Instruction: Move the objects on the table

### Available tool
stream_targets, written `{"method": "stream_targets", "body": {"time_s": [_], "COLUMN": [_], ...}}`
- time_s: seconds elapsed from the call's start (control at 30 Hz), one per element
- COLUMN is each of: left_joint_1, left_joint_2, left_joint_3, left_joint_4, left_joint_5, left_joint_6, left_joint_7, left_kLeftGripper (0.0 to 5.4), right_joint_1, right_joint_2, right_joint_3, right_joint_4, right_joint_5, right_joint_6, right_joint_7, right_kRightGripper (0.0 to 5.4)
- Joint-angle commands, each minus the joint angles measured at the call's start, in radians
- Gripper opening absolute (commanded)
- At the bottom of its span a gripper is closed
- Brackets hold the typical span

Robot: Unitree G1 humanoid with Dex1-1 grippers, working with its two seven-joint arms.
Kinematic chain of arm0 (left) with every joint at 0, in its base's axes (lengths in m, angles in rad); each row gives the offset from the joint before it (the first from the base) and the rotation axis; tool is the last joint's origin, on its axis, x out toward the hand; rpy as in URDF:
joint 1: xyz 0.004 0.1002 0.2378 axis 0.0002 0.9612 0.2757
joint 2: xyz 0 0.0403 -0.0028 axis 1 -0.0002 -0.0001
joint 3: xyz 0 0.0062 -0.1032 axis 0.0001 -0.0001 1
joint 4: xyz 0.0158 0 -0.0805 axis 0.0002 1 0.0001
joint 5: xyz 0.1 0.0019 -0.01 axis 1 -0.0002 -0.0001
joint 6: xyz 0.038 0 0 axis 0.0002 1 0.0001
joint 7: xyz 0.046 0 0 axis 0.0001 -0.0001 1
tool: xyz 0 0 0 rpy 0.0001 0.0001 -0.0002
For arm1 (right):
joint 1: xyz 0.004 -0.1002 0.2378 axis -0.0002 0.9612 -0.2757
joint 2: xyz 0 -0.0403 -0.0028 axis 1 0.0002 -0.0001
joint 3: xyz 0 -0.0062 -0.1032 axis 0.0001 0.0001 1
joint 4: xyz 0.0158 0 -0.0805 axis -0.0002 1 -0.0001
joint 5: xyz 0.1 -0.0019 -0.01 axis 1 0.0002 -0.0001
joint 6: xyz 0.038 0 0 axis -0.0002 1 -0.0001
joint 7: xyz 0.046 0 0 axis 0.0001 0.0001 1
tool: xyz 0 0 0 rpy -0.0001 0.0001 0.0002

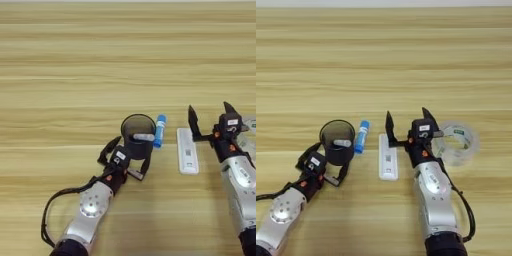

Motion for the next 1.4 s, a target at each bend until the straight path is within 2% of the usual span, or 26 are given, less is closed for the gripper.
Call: {"method": "stream_targets", "body": {"time_s": [0.03,0.7,1.27,1.3,1.4], "left_joint_1": [-0.029,-0.123,-0.149,-0.150,-0.148], "left_joint_2": [-0.005,-0.022,-0.035,-0.036,-0.039], "left_joint_3": [0.007,0.035,0.046,0.049,0.061], "left_joint_4": [0.037,0.145,0.194,0.198,0.202], "left_joint_5": [0.002,-0.001,-0.002,-0.003,-0.012], "left_joint_6": [-0.016,-0.050,-0.072,-0.074,-0.091], "left_joint_7": [0.000,0.003,0.013,0.014,0.015], "left_kLeftGripper": [5.40,5.40,5.40,5.18,4.96], "right_joint_1": [-0.006,-0.011,-0.011,-0.011,-0.010], "right_joint_2": [0.002,0.004,0.003,0.003,0.002], "right_joint_3": [0.004,0.006,0.006,0.005,0.005], "right_joint_4": [0.001,0.013,0.016,0.017,0.017], "right_joint_5": [-0.004,-0.009,-0.012,-0.013,-0.013], "right_joint_6": [0.015,0.009,0.008,0.008,0.008], "right_joint_7": [-0.003,-0.005,-0.005,-0.005,-0.004], "right_kRightGripper": [5.38,5.38,5.38,5.40,5.40]}}
